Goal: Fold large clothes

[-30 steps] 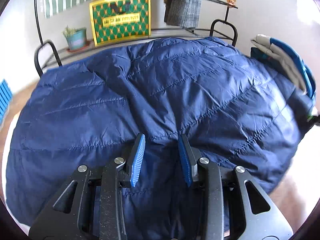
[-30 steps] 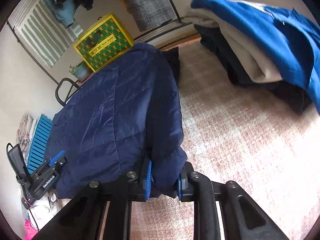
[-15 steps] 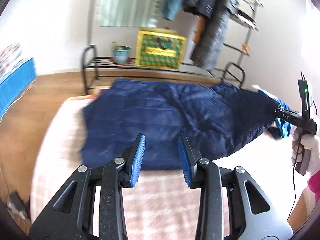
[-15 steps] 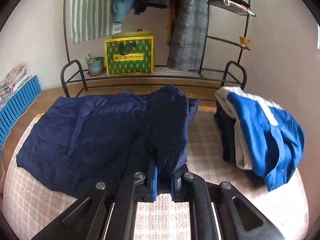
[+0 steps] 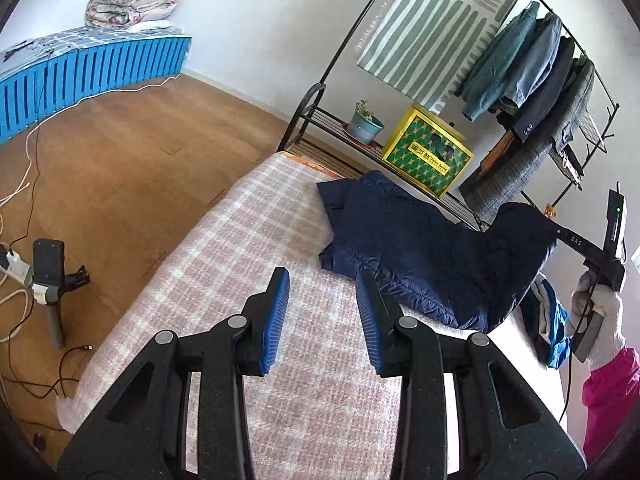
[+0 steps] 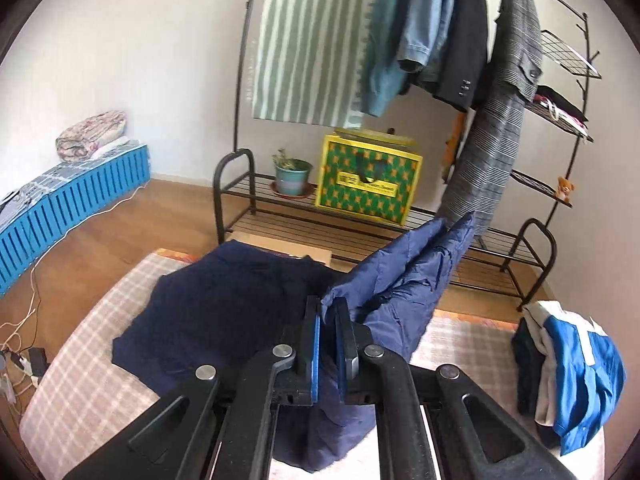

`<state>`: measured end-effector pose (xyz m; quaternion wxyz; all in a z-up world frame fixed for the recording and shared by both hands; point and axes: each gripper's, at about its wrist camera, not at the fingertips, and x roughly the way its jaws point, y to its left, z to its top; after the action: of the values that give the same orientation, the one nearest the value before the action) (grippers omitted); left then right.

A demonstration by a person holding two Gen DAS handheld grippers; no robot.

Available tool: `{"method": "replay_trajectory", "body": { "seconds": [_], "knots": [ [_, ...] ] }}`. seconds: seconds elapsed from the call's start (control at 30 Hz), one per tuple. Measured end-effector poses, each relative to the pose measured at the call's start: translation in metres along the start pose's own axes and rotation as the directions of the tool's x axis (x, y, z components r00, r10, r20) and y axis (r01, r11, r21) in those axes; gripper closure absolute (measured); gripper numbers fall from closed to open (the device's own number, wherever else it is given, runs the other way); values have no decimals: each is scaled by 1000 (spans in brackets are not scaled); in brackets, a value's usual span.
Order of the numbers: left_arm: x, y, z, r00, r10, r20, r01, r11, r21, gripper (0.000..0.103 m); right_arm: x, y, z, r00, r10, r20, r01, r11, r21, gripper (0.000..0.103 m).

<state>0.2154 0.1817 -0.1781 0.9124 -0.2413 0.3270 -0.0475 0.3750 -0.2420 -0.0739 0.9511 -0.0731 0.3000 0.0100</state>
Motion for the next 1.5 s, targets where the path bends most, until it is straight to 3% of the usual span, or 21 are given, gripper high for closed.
{"method": "replay_trajectory", "body": {
  "seconds": [0.2, 0.3, 0.37, 0.4, 0.43, 0.53, 0.63, 0.8, 0.9, 0.93, 1.0, 1.1, 1.17, 1.27, 1.5],
  "knots": [
    [-6, 30, -2, 1000, 21, 5, -21, 999, -42, 68, 25, 103, 11, 990, 140, 6, -139, 985, -99, 103],
    [-3, 44, -6, 999, 47, -3, -47, 997, -54, 68, 46, 157, 4, 977, 209, -35, -211, 969, -127, 103],
    [0, 54, -9, 998, 61, -11, -61, 996, -65, 68, 56, 173, -13, 962, 261, -77, -268, 959, -95, 102],
    [1, 58, -10, 998, 67, -16, -68, 996, -66, 68, 57, 172, -22, 960, 266, -85, -273, 959, -80, 95],
    [2, 61, -12, 997, 73, -22, -74, 995, -67, 68, 57, 166, -32, 963, 255, -87, -260, 964, -60, 81],
    [12, 64, -16, 996, 75, -46, -78, 995, -57, 68, 57, 121, -54, 977, 187, -103, -188, 982, 5, 71],
    [21, 60, -18, 996, 63, -62, -67, 996, -56, 68, 48, 63, -65, 991, 118, -69, -116, 992, 40, 33],
    [23, 51, -23, 998, 39, -58, -42, 997, -61, 68, 63, 14, -59, 986, 108, -125, -110, 994, -9, 31],
    [25, 49, -27, 998, 21, -62, -26, 996, -83, 68, 79, 19, -53, 977, 120, -177, -138, 986, -92, 26],
    [26, 49, -28, 998, 20, -65, -26, 996, -86, 68, 85, 23, -52, 975, 120, -187, -142, 984, -110, 20],
    [28, 47, -31, 997, 26, -72, -32, 996, -83, 68, 99, 38, -55, 975, 73, -211, -112, 978, -176, 15],
    [31, 49, -34, 996, 32, -83, -39, 996, -86, 68, 126, 59, -62, 969, -78, -235, 8, 958, -286, 23],
    [29, 51, -34, 996, 39, -81, -46, 995, -85, 68, 145, 66, -67, 950, -194, -245, 100, 932, -348, 82],
    [27, 56, -33, 996, 49, -75, -56, 995, -87, 68, 144, 64, -62, 953, -188, -237, 116, 951, -288, 91],
    [20, 70, -33, 996, 63, -62, -70, 992, -110, 68, 116, 101, -29, 989, -101, -104, 72, 965, -251, 94]
  ]
}}
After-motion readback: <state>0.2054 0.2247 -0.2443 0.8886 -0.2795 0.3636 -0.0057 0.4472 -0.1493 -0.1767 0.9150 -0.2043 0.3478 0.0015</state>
